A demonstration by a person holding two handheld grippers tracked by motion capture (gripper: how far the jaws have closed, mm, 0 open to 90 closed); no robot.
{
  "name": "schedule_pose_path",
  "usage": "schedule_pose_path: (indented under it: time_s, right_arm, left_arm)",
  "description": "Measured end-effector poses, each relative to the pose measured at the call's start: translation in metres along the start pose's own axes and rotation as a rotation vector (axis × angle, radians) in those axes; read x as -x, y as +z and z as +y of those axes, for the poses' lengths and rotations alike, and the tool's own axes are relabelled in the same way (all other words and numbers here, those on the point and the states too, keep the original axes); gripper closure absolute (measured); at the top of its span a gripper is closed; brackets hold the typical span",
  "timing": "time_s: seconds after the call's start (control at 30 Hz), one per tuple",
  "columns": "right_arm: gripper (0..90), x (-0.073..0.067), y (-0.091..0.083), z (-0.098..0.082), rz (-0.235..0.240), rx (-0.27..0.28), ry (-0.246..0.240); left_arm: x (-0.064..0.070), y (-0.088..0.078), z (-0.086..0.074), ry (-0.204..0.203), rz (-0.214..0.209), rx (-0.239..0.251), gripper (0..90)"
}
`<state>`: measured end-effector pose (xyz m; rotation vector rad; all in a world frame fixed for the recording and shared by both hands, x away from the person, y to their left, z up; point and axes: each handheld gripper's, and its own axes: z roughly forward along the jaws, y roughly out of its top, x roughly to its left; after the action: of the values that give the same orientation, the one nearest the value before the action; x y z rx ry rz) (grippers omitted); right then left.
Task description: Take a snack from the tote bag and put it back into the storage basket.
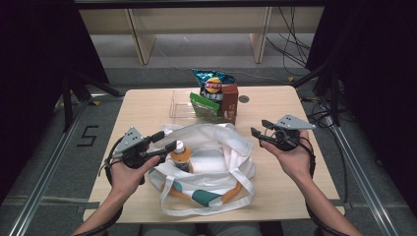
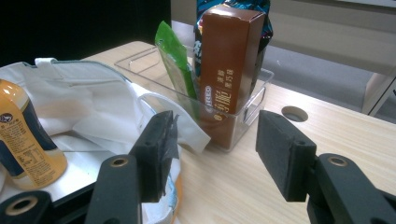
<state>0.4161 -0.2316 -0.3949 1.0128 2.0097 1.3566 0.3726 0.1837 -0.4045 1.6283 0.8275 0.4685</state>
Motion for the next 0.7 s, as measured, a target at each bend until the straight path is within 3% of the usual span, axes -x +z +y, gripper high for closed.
schedule_pose_path:
  time_s: [0.17,0.23,0.37,0.53,0.7]
  right_arm:
    - [47.3,0.001,0.000,-0.001,-0.002,-0.007,-0.010]
    - [47.2,0.001,0.001,-0.001,-0.012,0.015,-0.021]
    - [47.1,0.000,0.000,-0.001,0.006,-0.008,0.006]
    - [47.0,0.001,0.001,-0.001,0.003,-0.007,-0.017]
    - [46.9,0.001,0.003,-0.002,0.017,-0.008,-0.009]
  left_arm:
    - [0.004,0.006,-0.006,0.009,-0.014,-0.022,39.0]
    - [0.004,0.008,-0.008,0.009,-0.020,-0.030,39.8]
    - [0.007,0.012,-0.012,0.028,-0.034,-0.039,42.2]
    - [0.008,0.016,-0.016,0.037,-0.040,-0.063,44.6]
    - [0.008,0.019,-0.019,0.055,-0.038,-0.079,47.4]
